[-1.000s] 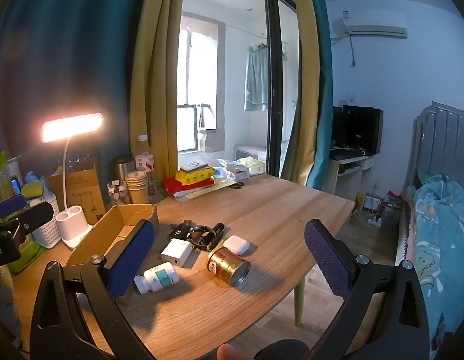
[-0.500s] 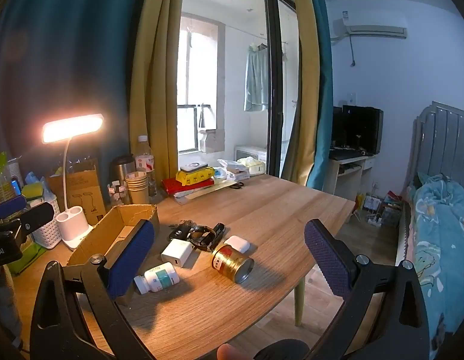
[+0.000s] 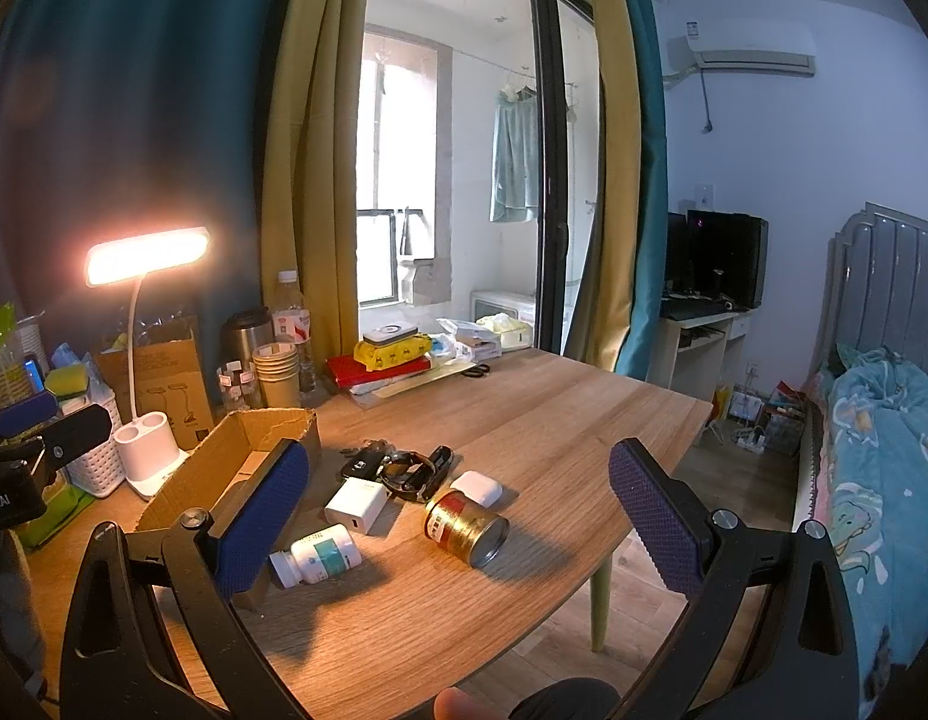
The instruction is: Organize rigid objects
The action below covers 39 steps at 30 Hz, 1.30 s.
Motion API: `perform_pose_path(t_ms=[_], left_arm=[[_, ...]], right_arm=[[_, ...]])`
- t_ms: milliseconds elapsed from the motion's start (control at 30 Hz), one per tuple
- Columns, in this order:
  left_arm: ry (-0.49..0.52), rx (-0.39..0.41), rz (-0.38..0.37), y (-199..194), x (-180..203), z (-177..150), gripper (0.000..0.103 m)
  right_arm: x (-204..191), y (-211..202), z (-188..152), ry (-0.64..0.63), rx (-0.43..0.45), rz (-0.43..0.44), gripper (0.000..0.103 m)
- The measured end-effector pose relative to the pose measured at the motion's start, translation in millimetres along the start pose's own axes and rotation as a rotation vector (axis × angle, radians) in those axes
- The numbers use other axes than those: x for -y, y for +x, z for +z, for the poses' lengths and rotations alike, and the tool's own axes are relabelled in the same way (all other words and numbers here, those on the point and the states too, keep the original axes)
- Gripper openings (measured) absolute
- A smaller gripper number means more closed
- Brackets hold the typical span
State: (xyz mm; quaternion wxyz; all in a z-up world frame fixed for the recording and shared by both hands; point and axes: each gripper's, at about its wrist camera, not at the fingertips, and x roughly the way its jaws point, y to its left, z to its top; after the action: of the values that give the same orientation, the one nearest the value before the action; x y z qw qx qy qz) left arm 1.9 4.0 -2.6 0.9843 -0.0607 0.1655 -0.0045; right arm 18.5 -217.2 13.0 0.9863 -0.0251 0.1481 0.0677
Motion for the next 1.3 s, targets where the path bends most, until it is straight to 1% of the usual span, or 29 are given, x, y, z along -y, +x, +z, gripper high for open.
perform_pose_path(t_ms=[100,367,1300], left_arm=[[-0.001,0.0,-0.003,-0.5,0.7,-0.2,0.101],[0.009,-0.003,0.021,-0.2,3.9,-1.4,0.101],[0.0,-0.005,0.022,2.0,3.0,-3.1,0.101]], right_arm=[[0.4,0.3,-0.2,0.0,0.0,0.0,0.102],[-0.5,-0.6,1.1,0.0,0.0,0.001,0.102],[-8.2,-1.0,2.0,0.002,-0.006,0.003,0.102]])
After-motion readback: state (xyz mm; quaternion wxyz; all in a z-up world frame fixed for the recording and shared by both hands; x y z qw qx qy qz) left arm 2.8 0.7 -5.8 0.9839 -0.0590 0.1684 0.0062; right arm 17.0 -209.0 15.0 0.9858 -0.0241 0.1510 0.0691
